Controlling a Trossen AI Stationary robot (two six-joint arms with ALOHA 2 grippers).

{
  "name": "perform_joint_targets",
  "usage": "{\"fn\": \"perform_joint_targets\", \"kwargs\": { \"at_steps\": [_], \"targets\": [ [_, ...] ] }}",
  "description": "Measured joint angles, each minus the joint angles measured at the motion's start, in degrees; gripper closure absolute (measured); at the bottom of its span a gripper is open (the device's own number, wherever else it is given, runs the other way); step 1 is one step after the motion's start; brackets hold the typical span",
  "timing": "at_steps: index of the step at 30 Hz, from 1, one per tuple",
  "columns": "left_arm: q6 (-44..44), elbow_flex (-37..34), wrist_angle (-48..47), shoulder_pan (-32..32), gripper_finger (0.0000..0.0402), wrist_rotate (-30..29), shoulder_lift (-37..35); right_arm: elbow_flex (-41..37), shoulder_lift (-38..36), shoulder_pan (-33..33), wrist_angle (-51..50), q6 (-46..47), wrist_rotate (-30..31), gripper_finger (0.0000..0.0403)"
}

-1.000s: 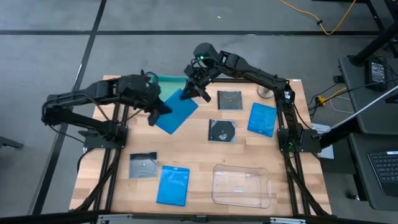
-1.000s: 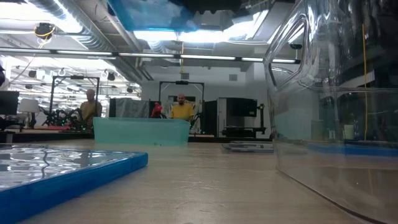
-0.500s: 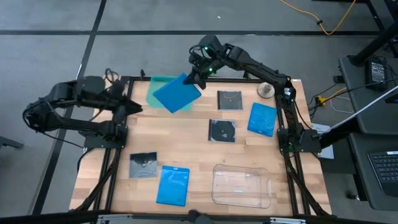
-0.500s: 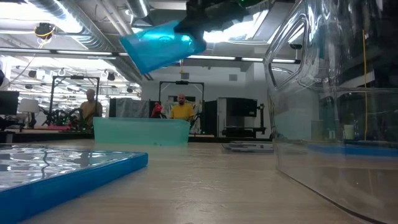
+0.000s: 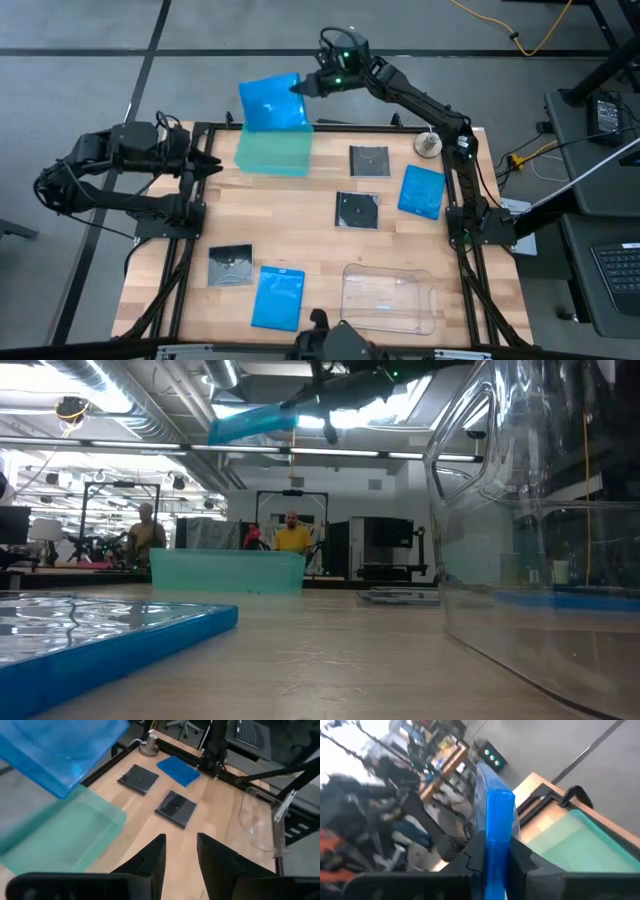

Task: Pick & place jewel cases by type
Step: Put the top left dark blue CD case into the light blue bin

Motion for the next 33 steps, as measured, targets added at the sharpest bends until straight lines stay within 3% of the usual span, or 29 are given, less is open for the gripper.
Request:
{"fn": "perform_joint_targets", "kwargs": {
  "at_steps": [8, 17, 33],
  "targets": [
    [4.74, 0.00, -0.04, 0.00, 0.0300, -0.02, 0.00, 0.00, 6.93, -0.25, 5.59, 9.43, -4.28, 0.0361],
    [6.83, -0.02, -0.06, 0.00, 0.0300, -1.24, 0.02, -0.02, 14.47, -0.07, 12.05, 17.23, -4.71, 0.0362],
    [9.69, -0.07, -0.04, 0.00, 0.0300, -3.02, 0.00, -0.04, 17.93, 0.08, 0.80, 15.10, 6.77, 0.0362]
  ]
}}
